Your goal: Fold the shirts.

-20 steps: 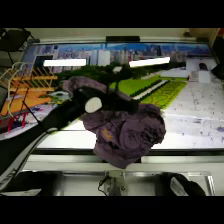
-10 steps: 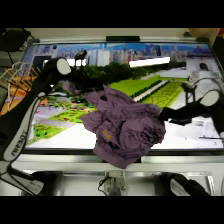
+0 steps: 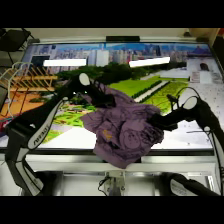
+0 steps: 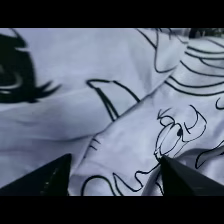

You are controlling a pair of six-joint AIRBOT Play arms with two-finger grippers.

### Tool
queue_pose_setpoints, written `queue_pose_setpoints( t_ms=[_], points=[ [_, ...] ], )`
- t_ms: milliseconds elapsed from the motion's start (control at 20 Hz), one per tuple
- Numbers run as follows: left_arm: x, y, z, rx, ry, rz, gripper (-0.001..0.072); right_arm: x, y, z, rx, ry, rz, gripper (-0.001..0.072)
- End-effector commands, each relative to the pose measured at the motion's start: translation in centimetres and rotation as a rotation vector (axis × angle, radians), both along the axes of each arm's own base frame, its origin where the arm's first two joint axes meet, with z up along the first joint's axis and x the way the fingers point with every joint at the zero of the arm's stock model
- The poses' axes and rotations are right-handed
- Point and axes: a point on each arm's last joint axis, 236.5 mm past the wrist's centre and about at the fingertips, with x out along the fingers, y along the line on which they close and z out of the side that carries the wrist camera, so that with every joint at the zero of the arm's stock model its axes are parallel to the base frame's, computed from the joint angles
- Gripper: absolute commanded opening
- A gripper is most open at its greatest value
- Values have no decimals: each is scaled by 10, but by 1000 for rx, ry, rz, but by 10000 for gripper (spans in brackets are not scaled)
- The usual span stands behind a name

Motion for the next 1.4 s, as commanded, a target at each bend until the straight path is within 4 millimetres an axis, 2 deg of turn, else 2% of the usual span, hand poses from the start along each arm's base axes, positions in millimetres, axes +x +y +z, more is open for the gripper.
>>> queue_pose_setpoints(
  t_ms=[0, 50, 100, 150, 250, 300, 350, 400, 450, 500, 600, 650, 700, 750, 800, 850, 900, 950, 1000, 1050, 1100, 1150, 1200, 1250, 1300, 1350],
  points=[
    [-16, -18, -9, -6, 17, -49, 585, 1, 6, -1, 27, 5, -10, 653],
    [-18, -19, -11, -4, 20, -54, 536, 3, 9, 0, 37, -2, -17, 652],
    [-20, -20, -13, -1, 24, -59, 437, 6, 11, 1, 48, -11, -24, 652],
    [-21, -21, -14, 0, 28, -60, 398, 9, 13, 2, 58, -19, -33, 651],
    [-21, -21, -18, 3, 33, -59, 386, 13, 16, 3, 70, -32, -45, 651],
    [-21, -20, -19, 5, 36, -59, 317, 13, 16, 4, 72, -33, -47, 650],
    [-21, -20, -20, 6, 38, -60, 156, 13, 16, 4, 73, -33, -46, 596],
    [-20, -20, -19, 4, 34, -59, 67, 13, 16, 4, 73, -32, -46, 486],
    [-19, -20, -17, 1, 28, -58, 68, 14, 16, 4, 72, -36, -48, 344],
    [-14, -19, -12, -8, 3, -62, 68, 16, 16, 4, 72, -46, -53, 236],
    [5, -14, 12, -39, -76, -35, 67, 26, 17, 8, 78, -87, -47, 68],
    [18, -11, 33, -64, -141, -30, 67, 39, 15, 17, 75, -129, -51, 66],
    [33, -9, 66, -96, -234, -39, 67, 59, 13, 35, 69, -204, -39, 65],
    [48, -7, 104, -131, -337, -42, 67, 84, 12, 60, 64, -305, -23, 65],
    [66, -3, 155, -175, -459, -21, 67, 117, 10, 98, 56, -448, -5, 64],
    [82, 3, 215, -230, -595, 18, 67, 151, 11, 151, 55, -628, 18, 65],
    [92, 11, 278, -288, -737, 62, 67, 178, 13, 213, 59, -818, 39, 64],
    [94, 23, 346, -354, -889, 120, 67, 198, 17, 291, 73, -1037, 49, 65],
    [87, 42, 419, -435, -1051, 202, 67, 204, 21, 367, 99, -1232, 43, 65],
    [69, 66, 484, -504, -1202, 278, 67, 196, 24, 446, 131, -1426, 33, 65],
    [43, 87, 533, -546, -1328, 319, 67, 177, 27, 508, 148, -1572, 37, 65],
    [15, 108, 568, -558, -1431, 341, 67, 152, 30, 555, 144, -1682, 61, 65],
    [-12, 127, 587, -522, -1504, 343, 67, 130, 35, 580, 142, -1733, 98, 65],
    [-31, 140, 587, -460, -1524, 333, 66, 107, 42, 587, 151, -1734, 136, 65],
    [-42, 152, 570, -373, -1477, 333, 66, 91, 52, 575, 164, -1673, 188, 65],
    [-45, 164, 533, -267, -1357, 346, 66, 76, 64, 544, 191, -1538, 259, 65]
  ],
)
